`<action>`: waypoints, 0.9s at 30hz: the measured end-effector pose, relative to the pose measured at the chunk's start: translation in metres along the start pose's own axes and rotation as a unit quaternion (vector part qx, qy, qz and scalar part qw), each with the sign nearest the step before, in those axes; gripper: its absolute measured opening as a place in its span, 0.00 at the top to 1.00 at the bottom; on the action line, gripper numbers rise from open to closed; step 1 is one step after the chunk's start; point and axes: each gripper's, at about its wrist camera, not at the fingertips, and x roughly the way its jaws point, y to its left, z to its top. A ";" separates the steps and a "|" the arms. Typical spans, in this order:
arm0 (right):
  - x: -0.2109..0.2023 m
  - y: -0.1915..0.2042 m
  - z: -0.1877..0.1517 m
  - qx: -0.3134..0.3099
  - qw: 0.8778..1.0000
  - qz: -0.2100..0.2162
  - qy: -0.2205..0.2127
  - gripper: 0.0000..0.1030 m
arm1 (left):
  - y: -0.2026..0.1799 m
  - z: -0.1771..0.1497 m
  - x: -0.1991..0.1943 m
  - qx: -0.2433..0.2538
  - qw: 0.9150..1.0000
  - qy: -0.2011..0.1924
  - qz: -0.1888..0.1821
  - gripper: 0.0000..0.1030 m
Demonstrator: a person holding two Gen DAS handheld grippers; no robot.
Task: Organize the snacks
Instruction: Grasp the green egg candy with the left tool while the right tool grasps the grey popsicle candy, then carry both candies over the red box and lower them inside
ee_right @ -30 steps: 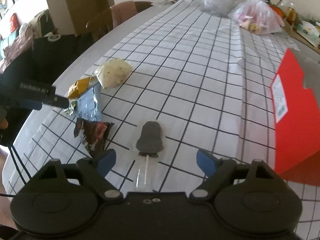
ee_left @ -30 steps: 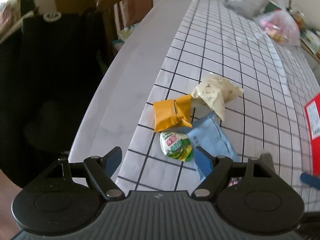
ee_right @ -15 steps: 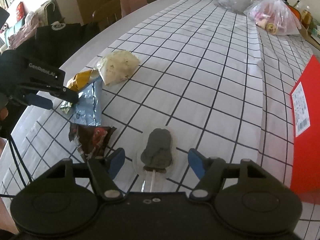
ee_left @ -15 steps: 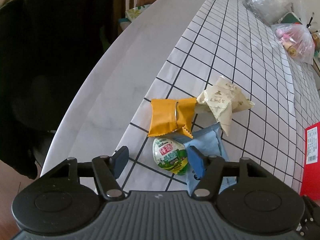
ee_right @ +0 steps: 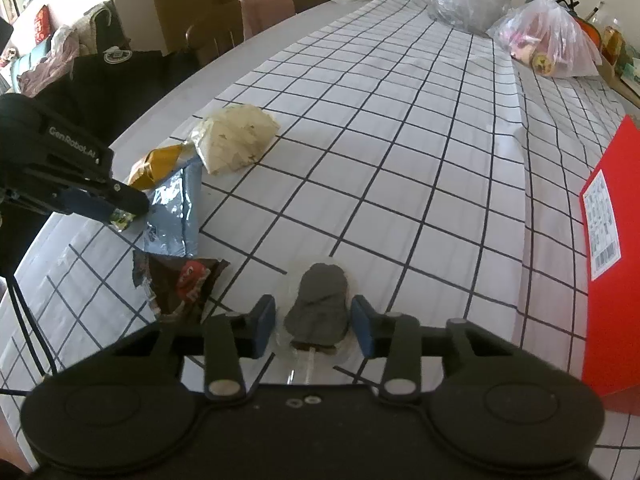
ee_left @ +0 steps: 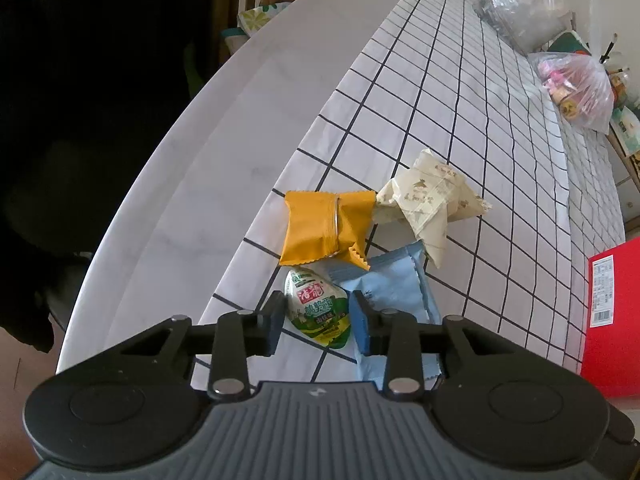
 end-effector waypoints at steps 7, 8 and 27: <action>-0.010 0.002 -0.002 0.016 1.000 -0.004 -0.006 0.61 | 0.005 -0.006 -0.008 0.001 1.000 -0.003 0.000 0.68; -0.012 0.003 -0.002 0.017 1.000 -0.004 -0.008 0.61 | 0.006 -0.007 -0.010 0.002 1.000 -0.004 0.000 0.68; -0.098 0.010 -0.015 0.048 0.996 -0.027 -0.070 0.62 | -0.023 -0.037 -0.069 0.091 0.994 -0.040 -0.034 0.68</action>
